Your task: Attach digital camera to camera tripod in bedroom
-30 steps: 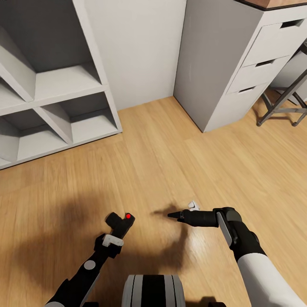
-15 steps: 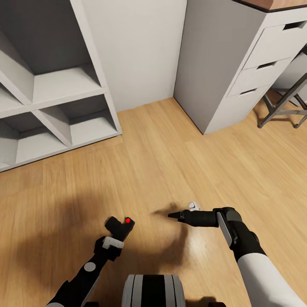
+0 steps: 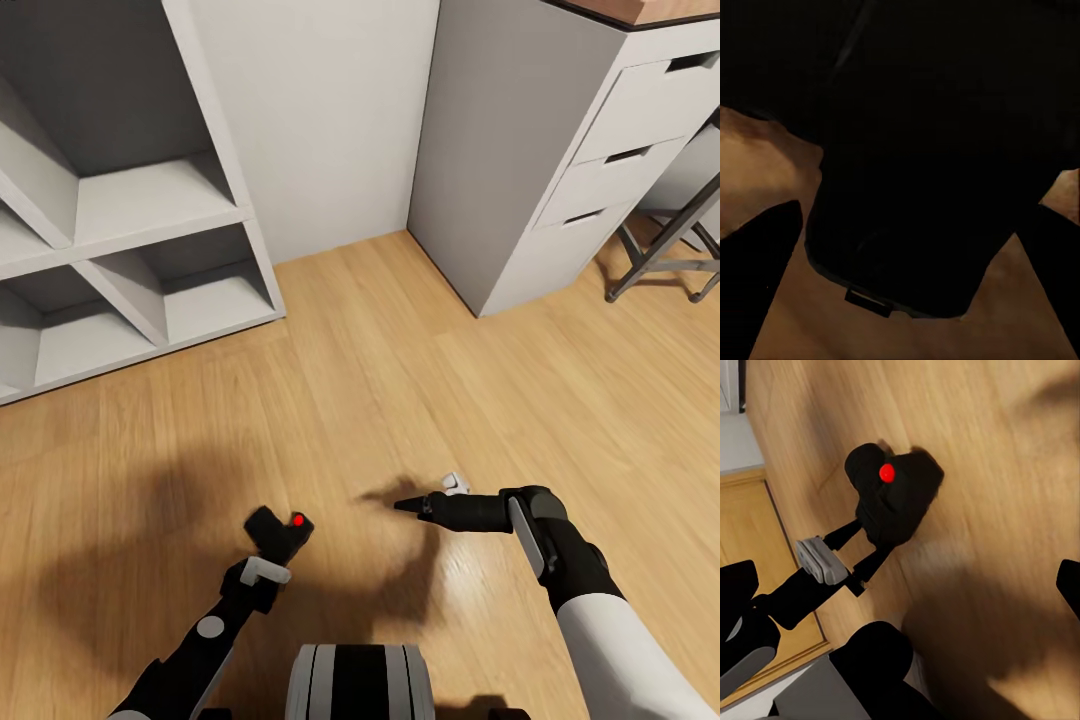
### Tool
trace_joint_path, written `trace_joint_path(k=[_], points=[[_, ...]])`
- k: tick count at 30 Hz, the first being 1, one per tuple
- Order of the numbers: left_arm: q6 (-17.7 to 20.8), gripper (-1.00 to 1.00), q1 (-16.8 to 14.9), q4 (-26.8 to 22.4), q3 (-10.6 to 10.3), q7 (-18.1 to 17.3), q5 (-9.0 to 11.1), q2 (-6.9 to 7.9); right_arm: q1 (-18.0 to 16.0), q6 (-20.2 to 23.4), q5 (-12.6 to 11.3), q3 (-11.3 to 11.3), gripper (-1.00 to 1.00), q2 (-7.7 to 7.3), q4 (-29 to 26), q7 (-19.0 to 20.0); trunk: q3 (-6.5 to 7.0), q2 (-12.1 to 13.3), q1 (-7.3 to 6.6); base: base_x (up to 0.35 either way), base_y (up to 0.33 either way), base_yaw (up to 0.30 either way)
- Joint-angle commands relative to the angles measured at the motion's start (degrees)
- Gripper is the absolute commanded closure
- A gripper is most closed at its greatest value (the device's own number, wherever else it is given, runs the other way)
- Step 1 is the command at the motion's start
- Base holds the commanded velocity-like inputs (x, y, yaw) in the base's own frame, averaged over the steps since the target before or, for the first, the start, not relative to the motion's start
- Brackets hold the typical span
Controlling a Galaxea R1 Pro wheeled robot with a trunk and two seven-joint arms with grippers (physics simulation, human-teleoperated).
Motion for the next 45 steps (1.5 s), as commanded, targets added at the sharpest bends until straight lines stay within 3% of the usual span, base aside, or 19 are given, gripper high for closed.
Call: trace_joint_path(k=[1, 19, 21, 23, 25, 27, 29, 32, 33, 34, 38, 39, 40, 42, 43, 44, 45], points=[[-0.2, 1.0, 0.0, 0.0, -0.1, 0.0, -0.6, 0.03, 0.0, 0.4, -0.3, -0.1, -1.0, 0.0, 0.0, -0.1, -0.03, 0.0, -0.01, 0.0, 0.0, 0.0], [-0.3, 1.0, 0.0, -0.5, 0.0, 0.1, -0.8, -0.89, 0.0, 0.4, -0.3, -0.1, -1.0, 0.0, 0.0, -0.1, -0.03, 0.0, -0.01, 0.0, 0.0, 0.0], [-0.2, 1.0, 0.0, -1.4, 0.0, 0.4, -0.9, -1.77, 0.0, 0.5, -0.3, -0.1, -1.0, 0.0, 0.0, -0.1, -0.03, 0.0, -0.01, 0.0, 0.0, 0.0], [1.0, 1.0, 0.0, -4.6, 0.1, 0.7, -1.0, -3.8, 0.0, 0.5, -0.3, -0.1, -1.0, -0.03, 0.0, -0.1, -0.03, 0.0, -0.01, 0.0, 0.0, 0.0], [5.5, 1.0, 0.0, -10.6, 0.2, 0.9, -1.0, -5.64, 0.0, 0.5, -0.3, -0.1, -1.0, -0.06, 0.0, -0.1, -0.03, 0.0, -0.01, 0.0, 0.0, 0.0], [9.6, 1.0, 0.0, -15.0, 0.2, 0.9, -0.9, -6.32, 0.0, 0.5, -0.3, -0.1, -1.0, -0.07, 0.0, 0.0, -0.03, 0.0, -0.01, 0.0, 0.0, 0.0], [20.9, 1.0, 0.0, -25.2, 0.1, 0.9, -0.6, -7.24, 0.0, 0.5, -0.3, -0.1, -1.0, -0.1, 0.0, 0.0, -0.03, 0.0, -0.01, 0.0, 0.0, 0.0], [29.8, 1.0, 0.0, -33.1, -0.1, 0.8, -0.3, -7.98, 0.0, 0.5, -0.3, -0.1, -1.0, -0.15, 0.0, 0.0, -0.03, 0.0, -0.01, 0.0, 0.0, 0.0], [35.1, 1.0, 0.0, -37.7, -0.3, 0.9, -0.2, -8.67, 0.0, 0.6, -0.3, -0.1, -1.0, -0.21, 0.0, 0.1, -0.03, 0.0, -0.01, 0.0, 0.0, 0.0], [43.8, 1.0, 0.0, -45.3, -0.9, 0.9, 0.1, -10.27, 0.0, 0.6, -0.3, -0.1, -1.0, -0.36, -0.1, 0.3, -0.03, 0.0, -0.01, 0.0, 0.0, 0.0], [47.3, 1.0, 0.0, -48.7, -1.3, 0.9, 0.9, -10.68, 0.0, 0.6, -0.4, -0.1, -1.0, -0.48, -0.1, 0.4, -0.03, 0.0, -0.01, 0.0, 0.0, 0.0], [47.7, 1.0, 0.0, -49.2, -1.3, 0.9, 1.8, -10.68, -0.1, 0.6, -0.5, -0.1, -1.0, -0.49, -0.2, 0.5, -0.03, 0.0, -0.01, 0.0, 0.0, 0.0], [48.2, 1.0, 0.0, -49.7, -1.4, 1.1, 5.6, -10.68, 0.0, 0.6, -0.5, -0.1, -1.0, -0.51, -0.5, 0.5, -0.03, 0.0, -0.01, 0.0, 0.0, 0.0], [48.3, 1.0, 0.0, -50.0, -1.4, 1.5, 8.0, -10.68, 0.0, 0.6, -0.5, -0.1, -1.0, -0.52, -0.6, 0.5, -0.03, 0.0, -0.01, 0.0, 0.0, 0.0], [48.4, 1.0, 0.0, -50.5, -1.5, 4.1, 14.8, -10.68, -0.1, 0.6, -0.4, -0.2, -1.0, -0.58, -0.7, 0.5, -0.03, 0.0, -0.01, 0.0, 0.0, 0.0], [48.4, 1.0, 0.0, -50.5, -1.5, 4.8, 16.1, -10.68, -0.1, 0.6, -0.4, -0.2, -1.0, -0.59, -0.7, 0.5, -0.03, 0.0, -0.01, 0.0, 0.0, 0.0], [48.3, 1.0, 0.0, -50.6, -1.6, 6.5, 18.9, -10.68, -0.1, 0.6, -0.4, -0.2, -1.0, -0.6, -0.8, 0.5, -0.03, 0.0, -0.01, 0.0, 0.0, 0.0]])
